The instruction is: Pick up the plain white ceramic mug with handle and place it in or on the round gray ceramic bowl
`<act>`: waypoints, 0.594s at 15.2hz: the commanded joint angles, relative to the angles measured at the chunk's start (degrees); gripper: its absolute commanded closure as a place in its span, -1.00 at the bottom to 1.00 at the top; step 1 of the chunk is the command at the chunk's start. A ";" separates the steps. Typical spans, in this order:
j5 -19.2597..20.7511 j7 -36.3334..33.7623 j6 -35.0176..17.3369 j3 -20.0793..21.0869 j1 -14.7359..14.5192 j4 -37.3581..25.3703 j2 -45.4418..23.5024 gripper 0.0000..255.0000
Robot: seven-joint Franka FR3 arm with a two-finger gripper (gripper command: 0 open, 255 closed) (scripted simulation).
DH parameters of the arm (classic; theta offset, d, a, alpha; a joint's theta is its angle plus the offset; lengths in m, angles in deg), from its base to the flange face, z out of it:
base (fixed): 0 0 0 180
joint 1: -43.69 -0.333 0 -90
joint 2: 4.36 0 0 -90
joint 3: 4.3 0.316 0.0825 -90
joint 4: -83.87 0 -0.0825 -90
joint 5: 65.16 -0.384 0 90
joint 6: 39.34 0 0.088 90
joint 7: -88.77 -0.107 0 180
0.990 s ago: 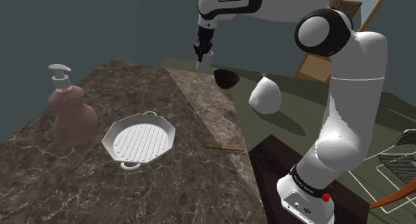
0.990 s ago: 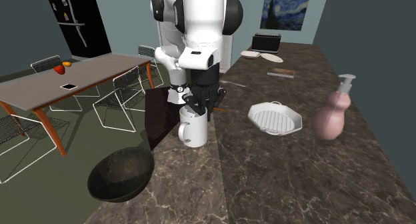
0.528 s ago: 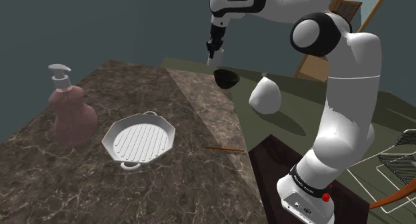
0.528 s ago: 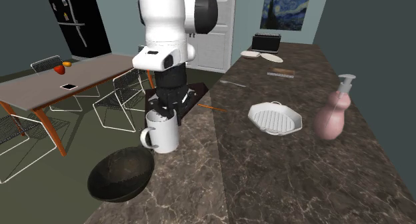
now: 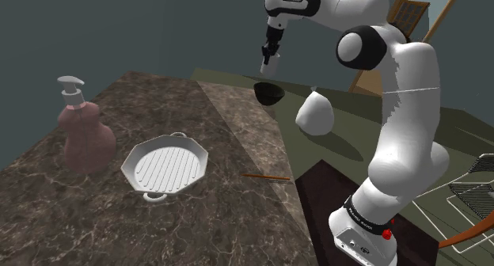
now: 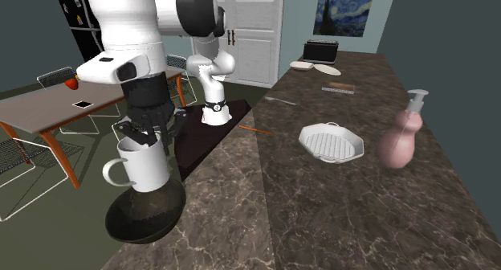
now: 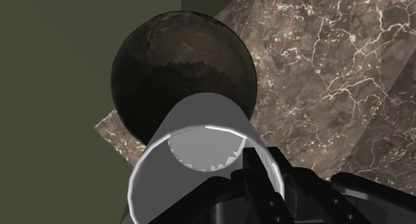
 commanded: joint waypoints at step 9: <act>-0.80 3.88 -0.72 -0.53 3.45 -4.35 -5.13 1.00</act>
